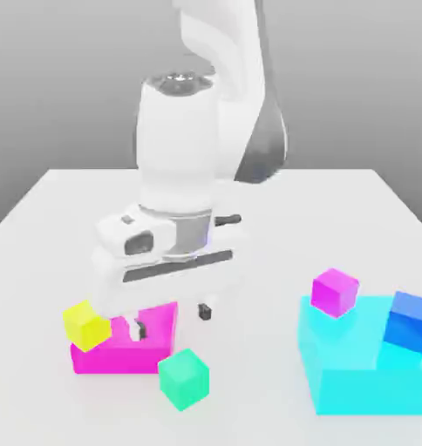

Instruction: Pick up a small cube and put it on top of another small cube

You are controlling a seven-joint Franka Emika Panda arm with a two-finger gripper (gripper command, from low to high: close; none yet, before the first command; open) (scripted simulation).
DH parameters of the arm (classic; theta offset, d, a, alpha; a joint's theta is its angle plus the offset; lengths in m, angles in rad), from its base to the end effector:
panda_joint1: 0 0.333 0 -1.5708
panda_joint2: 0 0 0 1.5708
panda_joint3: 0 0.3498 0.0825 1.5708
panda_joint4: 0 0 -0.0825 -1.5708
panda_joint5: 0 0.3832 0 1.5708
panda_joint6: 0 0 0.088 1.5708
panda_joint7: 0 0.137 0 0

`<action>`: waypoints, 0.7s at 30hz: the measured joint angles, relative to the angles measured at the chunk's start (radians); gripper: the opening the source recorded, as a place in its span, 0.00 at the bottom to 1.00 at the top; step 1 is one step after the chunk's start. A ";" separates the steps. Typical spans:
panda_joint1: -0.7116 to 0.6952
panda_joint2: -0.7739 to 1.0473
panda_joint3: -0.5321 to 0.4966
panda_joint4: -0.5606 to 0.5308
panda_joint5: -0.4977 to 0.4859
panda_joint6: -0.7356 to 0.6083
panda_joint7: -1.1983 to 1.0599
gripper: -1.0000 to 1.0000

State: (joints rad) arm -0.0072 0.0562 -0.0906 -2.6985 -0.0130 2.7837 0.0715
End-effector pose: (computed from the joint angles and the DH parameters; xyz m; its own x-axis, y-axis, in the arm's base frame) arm 0.4130 -0.0406 0.2196 0.9873 -0.1561 0.0298 -0.1564 -0.9877 0.0079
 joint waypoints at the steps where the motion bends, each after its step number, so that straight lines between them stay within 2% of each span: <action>1: -0.008 0.035 0.011 -0.005 0.023 0.025 -0.031 0.50; 6: -0.037 0.215 0.050 0.017 0.079 0.170 -0.086 0.50; 7: -0.042 0.246 0.056 0.022 0.081 0.195 -0.088 0.00; 14: -0.044 0.250 0.059 0.023 0.079 0.197 -0.087 0.00; 21: -0.029 0.030 0.052 -0.015 0.017 0.014 -0.020 0.00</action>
State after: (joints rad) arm -0.0364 0.0866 -0.0389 -2.7135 0.0039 2.7982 0.0519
